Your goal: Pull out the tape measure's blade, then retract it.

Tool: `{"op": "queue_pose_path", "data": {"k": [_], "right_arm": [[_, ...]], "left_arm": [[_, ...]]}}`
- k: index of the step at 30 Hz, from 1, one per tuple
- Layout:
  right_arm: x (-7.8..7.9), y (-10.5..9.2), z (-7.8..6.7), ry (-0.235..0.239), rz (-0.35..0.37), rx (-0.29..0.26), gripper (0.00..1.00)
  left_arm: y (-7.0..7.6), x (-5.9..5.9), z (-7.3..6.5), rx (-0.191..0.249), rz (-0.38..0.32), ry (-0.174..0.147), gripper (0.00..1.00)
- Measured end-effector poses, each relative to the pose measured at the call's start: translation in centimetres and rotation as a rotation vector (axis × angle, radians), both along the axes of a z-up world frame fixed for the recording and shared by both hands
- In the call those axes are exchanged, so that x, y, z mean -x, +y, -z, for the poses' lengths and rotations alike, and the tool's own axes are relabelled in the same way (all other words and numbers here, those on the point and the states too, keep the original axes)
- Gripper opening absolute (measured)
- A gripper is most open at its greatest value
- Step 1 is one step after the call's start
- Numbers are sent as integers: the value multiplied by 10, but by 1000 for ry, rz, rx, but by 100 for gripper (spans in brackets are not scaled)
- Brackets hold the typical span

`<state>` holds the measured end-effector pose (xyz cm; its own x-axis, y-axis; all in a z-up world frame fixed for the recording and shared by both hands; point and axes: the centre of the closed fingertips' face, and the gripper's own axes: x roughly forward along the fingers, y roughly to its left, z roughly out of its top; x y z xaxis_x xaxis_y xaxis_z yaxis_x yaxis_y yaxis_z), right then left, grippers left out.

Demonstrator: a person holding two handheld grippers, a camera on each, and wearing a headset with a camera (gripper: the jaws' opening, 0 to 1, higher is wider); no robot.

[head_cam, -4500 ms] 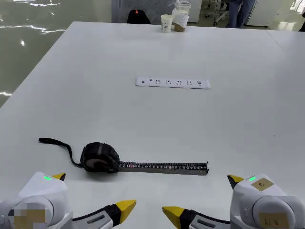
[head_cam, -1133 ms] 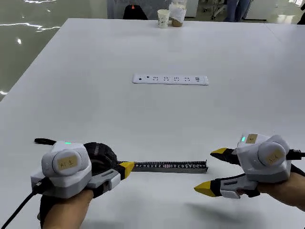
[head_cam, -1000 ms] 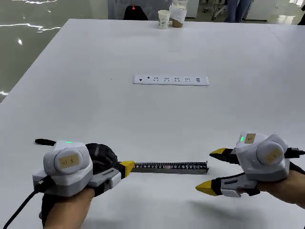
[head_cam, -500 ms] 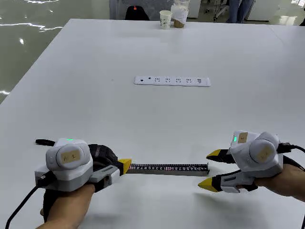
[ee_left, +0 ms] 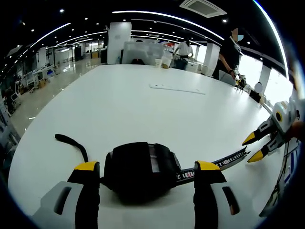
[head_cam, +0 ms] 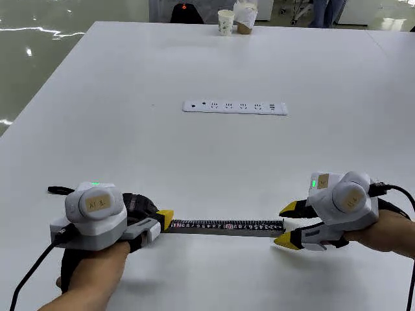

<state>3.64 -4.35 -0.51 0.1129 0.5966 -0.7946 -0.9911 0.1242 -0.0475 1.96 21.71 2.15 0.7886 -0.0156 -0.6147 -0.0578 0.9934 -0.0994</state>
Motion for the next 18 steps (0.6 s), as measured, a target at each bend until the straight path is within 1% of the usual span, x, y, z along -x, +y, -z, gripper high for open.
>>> {"op": "queue_pose_path", "data": {"k": [8, 13, 18], "right_arm": [[-2, 0, 4, 4, -25, 19, 22], [-6, 0, 7, 10, -35, 29, 19], [-4, 0, 9, 22, -51, 34, 15]], "left_arm": [[0, 0, 3, 24, -15, 9, 70], [0, -1, 3, 22, -19, 8, 69], [2, -1, 4, 23, -22, 13, 67]]}}
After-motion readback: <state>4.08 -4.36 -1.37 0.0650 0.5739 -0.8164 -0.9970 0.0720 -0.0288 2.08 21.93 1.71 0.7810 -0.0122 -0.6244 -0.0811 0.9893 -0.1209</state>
